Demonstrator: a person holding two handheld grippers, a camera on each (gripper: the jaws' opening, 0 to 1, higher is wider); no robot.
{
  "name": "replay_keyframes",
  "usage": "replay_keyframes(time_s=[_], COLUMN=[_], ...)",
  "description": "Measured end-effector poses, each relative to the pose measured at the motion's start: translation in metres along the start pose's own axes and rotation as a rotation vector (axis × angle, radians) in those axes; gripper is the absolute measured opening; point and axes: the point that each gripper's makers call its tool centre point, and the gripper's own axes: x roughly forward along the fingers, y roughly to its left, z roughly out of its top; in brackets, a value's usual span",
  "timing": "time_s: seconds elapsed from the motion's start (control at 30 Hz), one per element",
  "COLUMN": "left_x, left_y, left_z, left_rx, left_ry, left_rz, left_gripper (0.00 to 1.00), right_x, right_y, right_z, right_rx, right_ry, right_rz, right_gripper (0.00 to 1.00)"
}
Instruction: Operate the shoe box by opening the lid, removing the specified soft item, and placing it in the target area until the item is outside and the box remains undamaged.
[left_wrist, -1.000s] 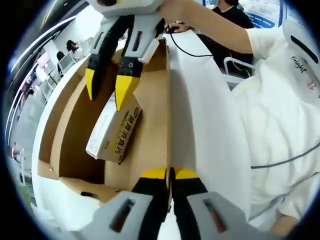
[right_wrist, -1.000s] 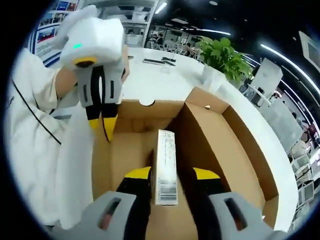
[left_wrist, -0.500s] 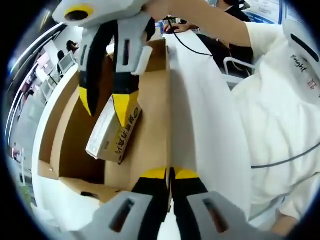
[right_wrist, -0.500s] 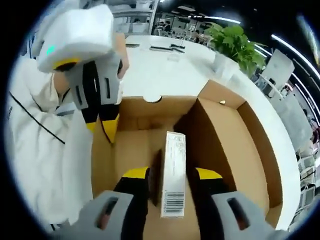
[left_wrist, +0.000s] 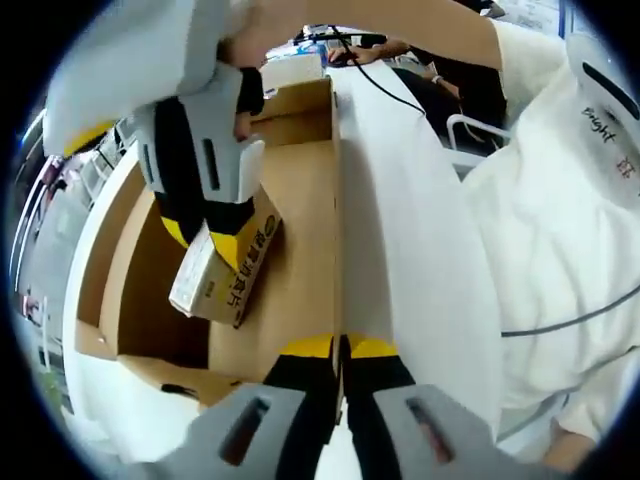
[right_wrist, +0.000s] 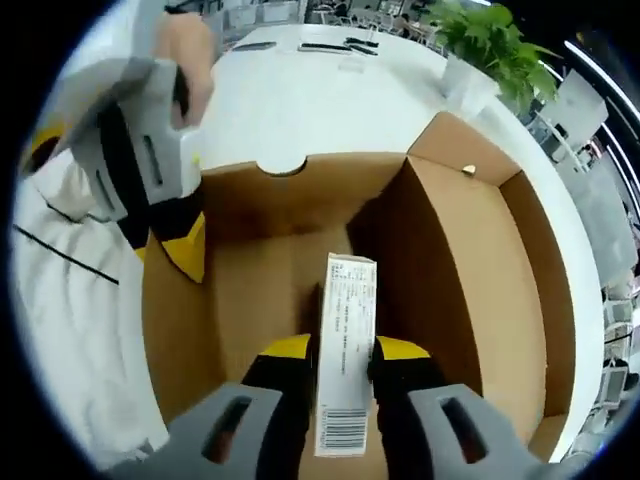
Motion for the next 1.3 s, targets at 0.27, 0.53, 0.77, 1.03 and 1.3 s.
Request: replay_keyframes(time_s=[0.27,0.53,0.77,1.03,1.3], left_x=[0.000,0.000,0.001,0.001,0.002], left_y=[0.000,0.000,0.000,0.001,0.007], left_z=[0.000,-0.001,-0.001,0.000,-0.002], left_rx=[0.001,-0.002,-0.001,-0.015,-0.018], left_ry=[0.001,0.003,0.002,0.012,0.013], left_rz=[0.004,0.002,0.007,-0.011,-0.007], left_gripper=[0.02,0.01,0.02,0.01,0.01], right_x=[-0.006,-0.005,-0.001,0.007,0.016], right_y=[0.011,0.018,0.023,0.024,0.021], right_z=[-0.018,-0.026,-0.028,-0.034,-0.040], right_rx=[-0.034,0.077,0.145,0.148,0.089], right_ry=[0.083,0.153,0.162,0.217,0.302], right_rz=[0.045,0.064,0.059,0.020,-0.055], right_gripper=[0.20,0.20,0.20,0.21,0.21])
